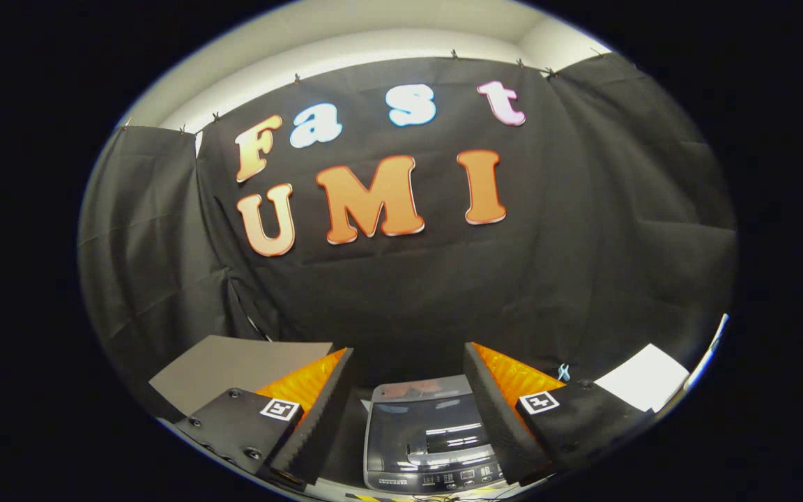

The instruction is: Put the clothes into the washing machine and then close the washing machine lid.

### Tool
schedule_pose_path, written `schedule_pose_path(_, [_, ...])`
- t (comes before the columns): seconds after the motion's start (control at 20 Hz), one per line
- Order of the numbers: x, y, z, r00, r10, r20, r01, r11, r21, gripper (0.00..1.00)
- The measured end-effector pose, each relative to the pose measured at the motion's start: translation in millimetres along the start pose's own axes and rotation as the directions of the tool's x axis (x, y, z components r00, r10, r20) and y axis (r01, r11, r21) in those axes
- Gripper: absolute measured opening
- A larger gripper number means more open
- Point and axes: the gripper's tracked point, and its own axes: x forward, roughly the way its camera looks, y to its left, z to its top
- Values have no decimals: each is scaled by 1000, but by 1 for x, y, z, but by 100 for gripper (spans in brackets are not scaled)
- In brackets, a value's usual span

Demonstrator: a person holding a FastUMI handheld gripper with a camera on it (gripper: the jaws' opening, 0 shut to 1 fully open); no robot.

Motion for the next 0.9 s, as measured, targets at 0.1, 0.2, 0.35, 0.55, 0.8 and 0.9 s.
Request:
schedule_pose_path(0.1, [-29, -4, 18, 999, -24, 31, 24, 1000, -6, 99])
schedule_pose_path(0.2, [-57, -10, 32, 998, -35, 52, 35, 999, 3, 99])
schedule_pose_path(0.35, [-87, -24, 58, 993, -56, 105, 56, 998, 5, 99])
schedule_pose_path(0.55, [-120, -45, 86, 987, -63, 146, 69, 997, -34, 99])
schedule_pose_path(0.8, [-151, -67, 107, 986, -37, 163, 47, 997, -62, 98])
schedule_pose_path(0.9, [-160, -77, 115, 983, -30, 180, 42, 997, -66, 98])
